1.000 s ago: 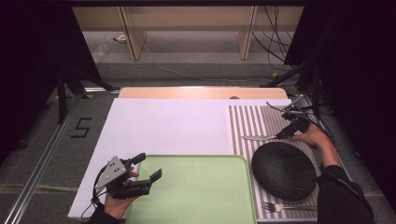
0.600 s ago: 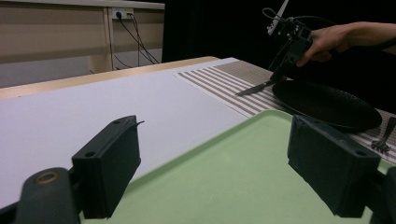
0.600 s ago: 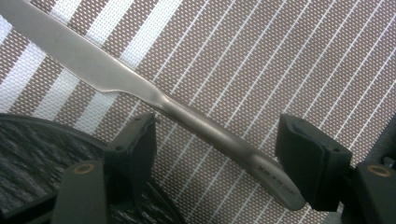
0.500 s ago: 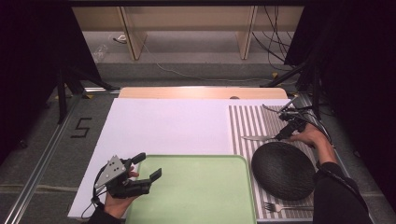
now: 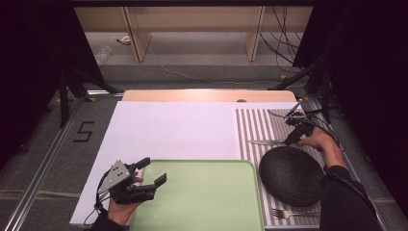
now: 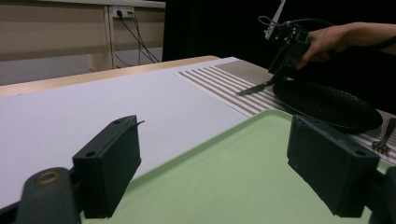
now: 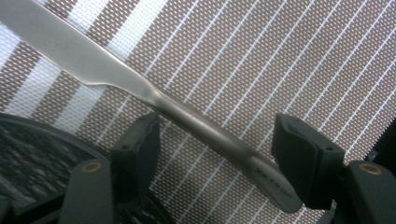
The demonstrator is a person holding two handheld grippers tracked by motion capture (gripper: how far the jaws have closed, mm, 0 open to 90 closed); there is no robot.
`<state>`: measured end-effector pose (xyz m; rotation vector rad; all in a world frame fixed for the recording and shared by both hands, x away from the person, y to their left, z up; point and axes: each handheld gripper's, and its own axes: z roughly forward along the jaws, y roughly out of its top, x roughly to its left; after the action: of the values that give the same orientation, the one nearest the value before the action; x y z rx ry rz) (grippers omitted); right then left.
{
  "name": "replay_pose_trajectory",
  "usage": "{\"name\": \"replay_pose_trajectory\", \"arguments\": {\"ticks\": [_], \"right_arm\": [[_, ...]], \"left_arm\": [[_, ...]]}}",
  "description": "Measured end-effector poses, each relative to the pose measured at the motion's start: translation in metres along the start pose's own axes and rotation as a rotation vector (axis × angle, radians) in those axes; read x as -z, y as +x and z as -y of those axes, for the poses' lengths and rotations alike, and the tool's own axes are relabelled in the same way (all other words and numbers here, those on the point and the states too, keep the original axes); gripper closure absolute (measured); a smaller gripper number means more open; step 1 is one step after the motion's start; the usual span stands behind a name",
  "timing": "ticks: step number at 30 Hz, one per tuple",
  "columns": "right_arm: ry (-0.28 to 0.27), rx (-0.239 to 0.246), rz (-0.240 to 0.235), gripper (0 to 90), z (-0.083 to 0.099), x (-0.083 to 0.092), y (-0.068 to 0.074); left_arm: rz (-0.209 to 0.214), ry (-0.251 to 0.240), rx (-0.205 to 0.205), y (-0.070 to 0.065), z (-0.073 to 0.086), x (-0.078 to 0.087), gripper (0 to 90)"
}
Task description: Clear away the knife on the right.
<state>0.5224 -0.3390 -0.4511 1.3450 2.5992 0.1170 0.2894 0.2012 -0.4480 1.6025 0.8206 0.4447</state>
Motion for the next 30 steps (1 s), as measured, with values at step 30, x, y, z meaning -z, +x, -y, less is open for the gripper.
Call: {"name": "replay_pose_trajectory", "arguments": {"ticks": [30], "right_arm": [[0.068, 0.041, 0.000, 46.3, -0.0056, -0.0046, 0.0030]], "left_arm": [[0.001, 0.003, -0.003, -0.0002, 0.0000, -0.0007, 17.0]]}}
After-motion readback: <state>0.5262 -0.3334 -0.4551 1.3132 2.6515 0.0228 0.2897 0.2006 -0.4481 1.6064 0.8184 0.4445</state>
